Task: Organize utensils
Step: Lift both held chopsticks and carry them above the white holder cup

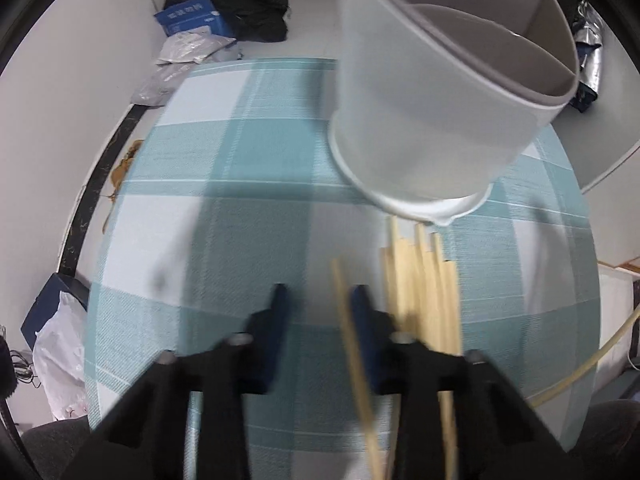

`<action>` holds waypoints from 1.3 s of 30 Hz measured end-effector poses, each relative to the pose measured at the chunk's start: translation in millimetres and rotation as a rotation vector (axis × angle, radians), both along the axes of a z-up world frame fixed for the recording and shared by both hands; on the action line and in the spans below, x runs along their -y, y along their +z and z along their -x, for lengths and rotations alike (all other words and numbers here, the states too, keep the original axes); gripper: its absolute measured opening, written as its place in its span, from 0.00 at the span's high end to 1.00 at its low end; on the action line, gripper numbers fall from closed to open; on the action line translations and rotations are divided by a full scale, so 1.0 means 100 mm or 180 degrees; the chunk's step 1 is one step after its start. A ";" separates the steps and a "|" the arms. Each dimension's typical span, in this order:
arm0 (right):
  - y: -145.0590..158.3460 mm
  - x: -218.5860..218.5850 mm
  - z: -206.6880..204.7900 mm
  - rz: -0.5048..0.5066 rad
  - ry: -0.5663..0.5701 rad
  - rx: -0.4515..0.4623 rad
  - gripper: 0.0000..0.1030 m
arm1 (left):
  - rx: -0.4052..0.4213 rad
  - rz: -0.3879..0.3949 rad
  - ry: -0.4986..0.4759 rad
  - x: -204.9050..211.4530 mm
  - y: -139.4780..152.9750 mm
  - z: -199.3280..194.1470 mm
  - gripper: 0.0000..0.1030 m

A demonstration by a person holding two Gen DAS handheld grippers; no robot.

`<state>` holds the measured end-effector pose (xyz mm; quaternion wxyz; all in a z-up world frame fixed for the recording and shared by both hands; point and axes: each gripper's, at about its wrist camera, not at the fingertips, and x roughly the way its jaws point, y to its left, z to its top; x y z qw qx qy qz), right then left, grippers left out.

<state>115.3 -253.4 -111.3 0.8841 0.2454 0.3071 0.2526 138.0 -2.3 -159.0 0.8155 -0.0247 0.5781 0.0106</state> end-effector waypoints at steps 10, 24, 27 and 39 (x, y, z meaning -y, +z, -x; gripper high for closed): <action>0.01 -0.06 0.05 0.0087 0.0005 0.0052 0.96 | 0.0025 0.0191 0.0070 -0.08 0.06 -0.05 0.99; 0.25 -0.38 0.41 0.0470 -0.0046 0.0320 0.96 | 0.1130 0.0602 -0.0061 -0.18 0.99 0.45 0.99; 0.32 -0.47 0.51 0.0518 -0.0039 0.0383 0.96 | 0.1314 0.0664 -0.0171 -0.15 1.10 0.51 0.99; 0.56 -0.89 0.74 0.0854 0.0031 0.0623 0.96 | 0.1642 0.0680 -0.0519 -0.12 1.44 0.78 0.99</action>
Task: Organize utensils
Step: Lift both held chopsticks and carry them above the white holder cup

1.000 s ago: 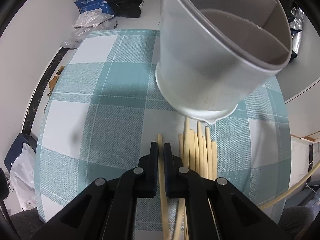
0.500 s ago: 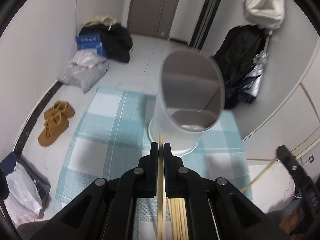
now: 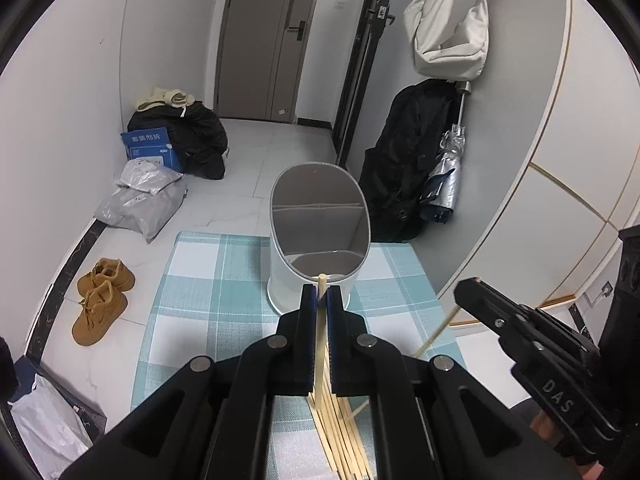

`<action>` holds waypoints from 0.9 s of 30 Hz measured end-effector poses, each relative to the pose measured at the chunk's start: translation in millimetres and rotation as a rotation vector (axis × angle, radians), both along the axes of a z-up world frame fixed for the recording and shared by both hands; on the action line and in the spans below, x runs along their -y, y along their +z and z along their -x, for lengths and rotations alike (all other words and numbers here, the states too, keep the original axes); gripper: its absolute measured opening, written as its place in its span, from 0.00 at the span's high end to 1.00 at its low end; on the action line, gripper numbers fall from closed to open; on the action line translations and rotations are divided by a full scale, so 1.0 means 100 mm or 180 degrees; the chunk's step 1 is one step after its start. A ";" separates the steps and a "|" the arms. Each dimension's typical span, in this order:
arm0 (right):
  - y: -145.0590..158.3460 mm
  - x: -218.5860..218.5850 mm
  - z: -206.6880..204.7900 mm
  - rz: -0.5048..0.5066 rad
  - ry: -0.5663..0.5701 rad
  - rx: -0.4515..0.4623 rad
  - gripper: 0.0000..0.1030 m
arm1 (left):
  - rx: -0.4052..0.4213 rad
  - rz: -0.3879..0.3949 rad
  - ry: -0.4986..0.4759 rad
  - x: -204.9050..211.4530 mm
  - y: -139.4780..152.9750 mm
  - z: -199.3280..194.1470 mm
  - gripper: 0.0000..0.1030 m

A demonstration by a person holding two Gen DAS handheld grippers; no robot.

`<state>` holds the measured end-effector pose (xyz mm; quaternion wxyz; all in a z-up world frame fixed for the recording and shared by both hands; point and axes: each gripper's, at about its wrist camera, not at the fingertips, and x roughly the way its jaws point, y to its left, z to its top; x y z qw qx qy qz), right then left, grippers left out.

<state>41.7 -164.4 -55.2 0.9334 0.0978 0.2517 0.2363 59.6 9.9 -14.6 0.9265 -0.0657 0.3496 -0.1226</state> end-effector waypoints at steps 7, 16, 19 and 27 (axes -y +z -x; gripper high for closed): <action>0.18 -0.09 -0.02 0.0069 0.0022 0.0084 0.96 | 0.0010 0.0042 -0.0127 -0.03 0.18 -0.03 0.99; 0.72 -0.05 -0.20 0.0015 0.0071 0.0260 0.97 | 0.0163 0.0111 -0.0329 0.04 0.72 -0.20 0.99; 0.94 -0.05 -0.33 0.0040 0.0114 0.0317 0.96 | 0.0199 0.0134 -0.0353 0.05 0.88 -0.36 0.99; 1.45 -0.10 -0.85 0.0098 0.0155 0.0450 0.96 | 0.0278 0.0131 -0.0311 0.01 1.23 -0.84 0.99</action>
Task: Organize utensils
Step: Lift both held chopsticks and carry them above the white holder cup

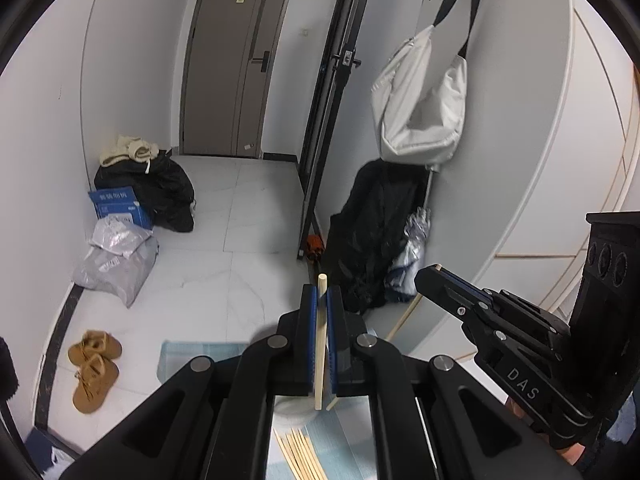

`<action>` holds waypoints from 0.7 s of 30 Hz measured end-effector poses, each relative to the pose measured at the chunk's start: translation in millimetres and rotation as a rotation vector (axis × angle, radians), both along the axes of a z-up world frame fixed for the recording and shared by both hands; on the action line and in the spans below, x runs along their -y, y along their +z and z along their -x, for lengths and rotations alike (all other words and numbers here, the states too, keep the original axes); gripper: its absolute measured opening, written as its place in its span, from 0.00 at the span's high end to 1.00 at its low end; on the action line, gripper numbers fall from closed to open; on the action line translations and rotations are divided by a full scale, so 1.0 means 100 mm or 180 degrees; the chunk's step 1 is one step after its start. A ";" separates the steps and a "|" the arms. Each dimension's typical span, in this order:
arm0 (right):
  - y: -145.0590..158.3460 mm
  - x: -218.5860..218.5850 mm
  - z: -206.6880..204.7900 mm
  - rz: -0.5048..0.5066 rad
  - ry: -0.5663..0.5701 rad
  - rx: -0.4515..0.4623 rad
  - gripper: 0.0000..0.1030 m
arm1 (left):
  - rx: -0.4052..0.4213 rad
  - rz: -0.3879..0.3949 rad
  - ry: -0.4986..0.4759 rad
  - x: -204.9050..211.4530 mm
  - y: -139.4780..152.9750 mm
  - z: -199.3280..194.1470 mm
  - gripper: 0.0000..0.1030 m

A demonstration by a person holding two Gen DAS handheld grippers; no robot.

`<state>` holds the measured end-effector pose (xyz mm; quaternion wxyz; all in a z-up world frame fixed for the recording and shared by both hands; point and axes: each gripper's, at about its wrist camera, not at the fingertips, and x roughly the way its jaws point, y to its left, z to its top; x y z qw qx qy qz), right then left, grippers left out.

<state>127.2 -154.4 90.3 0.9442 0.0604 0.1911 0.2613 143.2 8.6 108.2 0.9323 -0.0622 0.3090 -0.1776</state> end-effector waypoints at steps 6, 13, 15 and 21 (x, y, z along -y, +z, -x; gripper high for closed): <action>0.13 -0.12 -0.42 0.0168 0.0013 0.0099 0.96 | 0.0090 -0.0154 0.0060 -0.02 0.01 -0.33 0.99; -0.03 -0.24 -0.92 0.0204 0.0026 0.0023 0.96 | -0.0004 -0.0206 0.0026 -0.10 -0.25 -0.63 0.99; -0.13 -0.30 -1.03 0.0232 0.0062 -0.0025 0.96 | -0.0029 -0.0254 0.0026 -0.12 -0.33 -0.68 0.99; -0.43 -0.41 -1.15 0.0363 0.0147 -0.0141 0.96 | -0.0208 -0.0294 0.0053 -0.15 -0.56 -0.81 0.99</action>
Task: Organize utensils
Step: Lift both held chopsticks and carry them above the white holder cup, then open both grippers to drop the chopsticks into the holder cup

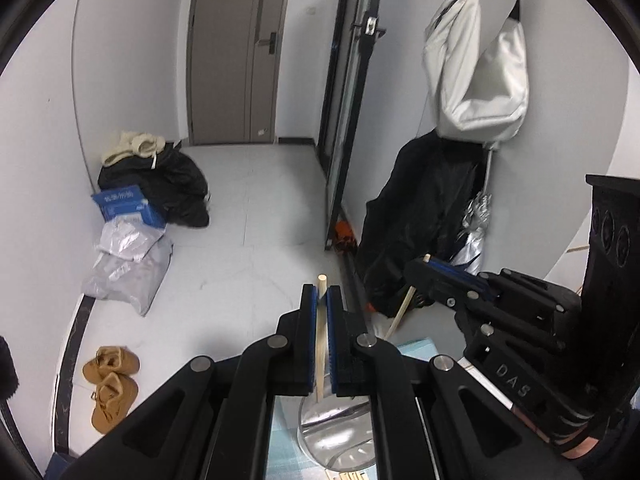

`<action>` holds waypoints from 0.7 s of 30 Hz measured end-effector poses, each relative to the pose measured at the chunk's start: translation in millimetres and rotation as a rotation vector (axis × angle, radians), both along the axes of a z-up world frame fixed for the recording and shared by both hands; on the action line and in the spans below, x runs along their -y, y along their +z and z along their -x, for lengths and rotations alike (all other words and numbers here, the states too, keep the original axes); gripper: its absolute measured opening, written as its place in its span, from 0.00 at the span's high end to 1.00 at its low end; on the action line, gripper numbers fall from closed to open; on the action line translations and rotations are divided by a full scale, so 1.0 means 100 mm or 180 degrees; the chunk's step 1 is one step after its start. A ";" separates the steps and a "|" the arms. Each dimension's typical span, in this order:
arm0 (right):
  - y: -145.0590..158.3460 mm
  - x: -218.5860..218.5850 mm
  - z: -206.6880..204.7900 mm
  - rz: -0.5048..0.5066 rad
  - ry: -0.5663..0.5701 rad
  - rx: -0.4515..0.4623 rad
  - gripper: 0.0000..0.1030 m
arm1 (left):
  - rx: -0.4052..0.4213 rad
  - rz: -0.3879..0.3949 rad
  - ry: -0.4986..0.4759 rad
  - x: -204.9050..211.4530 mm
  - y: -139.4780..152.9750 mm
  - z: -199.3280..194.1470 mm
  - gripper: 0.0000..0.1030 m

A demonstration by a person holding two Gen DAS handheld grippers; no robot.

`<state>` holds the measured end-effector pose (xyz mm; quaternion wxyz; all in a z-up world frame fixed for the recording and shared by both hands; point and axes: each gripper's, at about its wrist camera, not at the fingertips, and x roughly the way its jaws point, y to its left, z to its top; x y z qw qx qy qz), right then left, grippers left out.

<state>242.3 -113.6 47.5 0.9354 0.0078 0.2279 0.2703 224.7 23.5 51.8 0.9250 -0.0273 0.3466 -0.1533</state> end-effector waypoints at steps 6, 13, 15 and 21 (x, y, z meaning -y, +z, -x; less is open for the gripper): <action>-0.28 0.03 -0.14 -0.0053 0.0000 -0.0275 0.96 | -0.0187 0.0097 0.0057 -0.02 -0.21 -0.09 0.99; -0.48 0.09 -0.16 -0.0225 0.0118 -0.0583 0.95 | -0.0373 0.0169 0.0107 -0.05 -0.35 -0.16 0.98; -0.49 0.12 -0.15 -0.0299 0.0160 -0.0642 0.93 | -0.0441 0.0191 0.0101 -0.05 -0.38 -0.17 0.95; -0.42 0.23 0.00 -0.0506 0.0159 -0.0657 0.92 | -0.0323 0.0249 0.0203 -0.09 -0.28 0.03 0.57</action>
